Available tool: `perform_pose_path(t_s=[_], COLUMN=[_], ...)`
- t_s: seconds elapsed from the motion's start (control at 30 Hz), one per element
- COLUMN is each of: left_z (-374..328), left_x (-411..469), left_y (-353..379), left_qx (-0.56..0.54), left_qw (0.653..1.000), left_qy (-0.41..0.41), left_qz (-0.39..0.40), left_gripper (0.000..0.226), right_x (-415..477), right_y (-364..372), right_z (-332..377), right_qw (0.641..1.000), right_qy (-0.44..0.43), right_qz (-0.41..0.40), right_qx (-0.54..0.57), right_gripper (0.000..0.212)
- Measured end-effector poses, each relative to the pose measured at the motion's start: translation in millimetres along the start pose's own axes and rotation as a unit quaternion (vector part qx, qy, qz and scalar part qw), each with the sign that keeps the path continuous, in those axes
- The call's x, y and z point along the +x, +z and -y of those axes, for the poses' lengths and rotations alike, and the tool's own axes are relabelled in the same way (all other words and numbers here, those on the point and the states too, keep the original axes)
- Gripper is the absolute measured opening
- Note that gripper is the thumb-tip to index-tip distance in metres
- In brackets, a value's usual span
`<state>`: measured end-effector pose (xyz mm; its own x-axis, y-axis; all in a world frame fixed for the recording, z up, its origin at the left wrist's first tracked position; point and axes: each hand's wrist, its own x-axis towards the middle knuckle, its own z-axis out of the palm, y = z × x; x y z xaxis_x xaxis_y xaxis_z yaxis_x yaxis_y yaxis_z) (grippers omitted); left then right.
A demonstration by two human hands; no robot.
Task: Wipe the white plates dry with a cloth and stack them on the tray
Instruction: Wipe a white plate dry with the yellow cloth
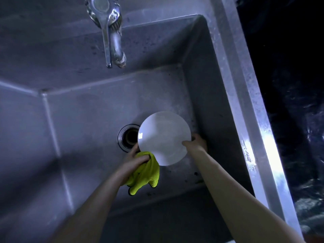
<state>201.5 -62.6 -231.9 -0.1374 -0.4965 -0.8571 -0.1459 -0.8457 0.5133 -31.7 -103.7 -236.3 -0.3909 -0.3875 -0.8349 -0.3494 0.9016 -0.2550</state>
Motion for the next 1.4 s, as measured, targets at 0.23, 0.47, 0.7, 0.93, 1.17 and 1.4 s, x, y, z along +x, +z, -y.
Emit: perform_pose_path(t_s=[0.23, 0.47, 0.7, 0.93, 1.17, 1.4], left_z=[-1, -7, -6, -16, -38, -80], left_x=[-5, -33, -74, -112, -183, -242], left_y=[-10, -32, -60, -67, -81, -34], left_qx=[0.005, -0.033, -0.075, 0.032, -0.134, -0.079], left_qw=[1.000, 0.997, 0.993, 0.985, 0.942, 0.885], left_qy=[0.020, 0.050, 0.057, 0.025, 0.166, 0.316], left_qz=[-0.019, -0.054, -0.068, -0.166, -0.259, -0.333], left_gripper=[0.056, 0.039, 0.040, 0.052, 0.026, 0.028], right_x=[-17, -69, -133, -189, -232, -273], right_y=[2, 5, 4, 9, -20, -50], right_z=[3, 45, 86, 113, 105, 77], right_qw=[0.984, 0.969, 0.950, 0.916, 0.917, 0.869], right_qy=[-0.042, -0.142, -0.232, -0.383, -0.375, -0.389], right_qz=[0.010, 0.058, 0.157, 0.112, 0.127, 0.264], right_qx=[0.175, 0.193, 0.138, -0.047, -0.033, 0.154], right_gripper=[0.042, 0.049, 0.058, 0.074, 0.074, 0.072])
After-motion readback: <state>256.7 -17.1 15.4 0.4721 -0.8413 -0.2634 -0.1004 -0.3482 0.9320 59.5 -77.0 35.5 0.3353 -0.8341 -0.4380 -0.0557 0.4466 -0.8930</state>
